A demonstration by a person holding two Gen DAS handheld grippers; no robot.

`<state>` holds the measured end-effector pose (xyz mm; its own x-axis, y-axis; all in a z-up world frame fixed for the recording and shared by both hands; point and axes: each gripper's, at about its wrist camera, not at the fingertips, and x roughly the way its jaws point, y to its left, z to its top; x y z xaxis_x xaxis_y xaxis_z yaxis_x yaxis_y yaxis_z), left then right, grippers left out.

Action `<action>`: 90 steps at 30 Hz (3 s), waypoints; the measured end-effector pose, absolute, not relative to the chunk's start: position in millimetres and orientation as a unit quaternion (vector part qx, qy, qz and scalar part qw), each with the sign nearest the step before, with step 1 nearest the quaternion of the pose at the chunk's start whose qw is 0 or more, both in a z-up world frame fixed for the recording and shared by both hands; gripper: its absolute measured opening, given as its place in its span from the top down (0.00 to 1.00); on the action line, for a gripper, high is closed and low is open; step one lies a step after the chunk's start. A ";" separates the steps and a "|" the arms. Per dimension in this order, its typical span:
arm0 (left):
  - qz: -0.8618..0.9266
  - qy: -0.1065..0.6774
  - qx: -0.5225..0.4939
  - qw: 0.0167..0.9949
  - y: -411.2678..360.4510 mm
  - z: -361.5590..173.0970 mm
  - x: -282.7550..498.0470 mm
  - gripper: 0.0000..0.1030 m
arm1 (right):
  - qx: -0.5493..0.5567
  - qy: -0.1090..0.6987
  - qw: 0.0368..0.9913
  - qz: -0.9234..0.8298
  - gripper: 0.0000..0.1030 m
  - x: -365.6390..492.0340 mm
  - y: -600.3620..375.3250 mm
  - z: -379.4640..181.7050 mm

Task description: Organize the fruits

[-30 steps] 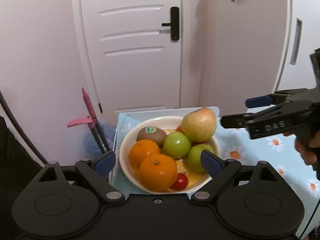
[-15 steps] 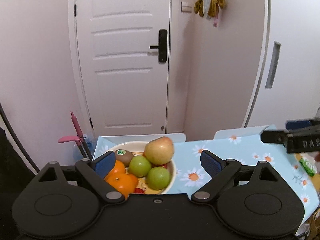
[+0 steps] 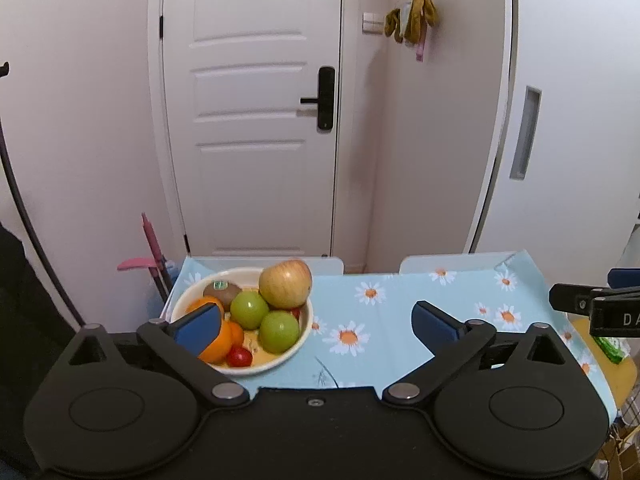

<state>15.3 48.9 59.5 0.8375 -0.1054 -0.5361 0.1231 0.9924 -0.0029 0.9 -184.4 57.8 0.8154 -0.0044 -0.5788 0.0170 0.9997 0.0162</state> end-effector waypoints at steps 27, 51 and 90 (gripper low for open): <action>-0.050 0.276 0.031 0.959 35.9 58.3 -6.1 0.00 | 0.019 0.316 0.948 -0.012 0.00 -10.4 -190.2 53.7; -0.044 0.276 0.030 0.960 36.7 57.0 -4.1 0.00 | 0.021 0.324 0.946 -0.011 0.00 -7.8 -188.4 51.2; -0.039 0.275 0.021 0.960 42.1 56.2 -0.4 0.00 | 0.025 0.330 0.943 -0.012 0.00 -5.6 -182.0 49.2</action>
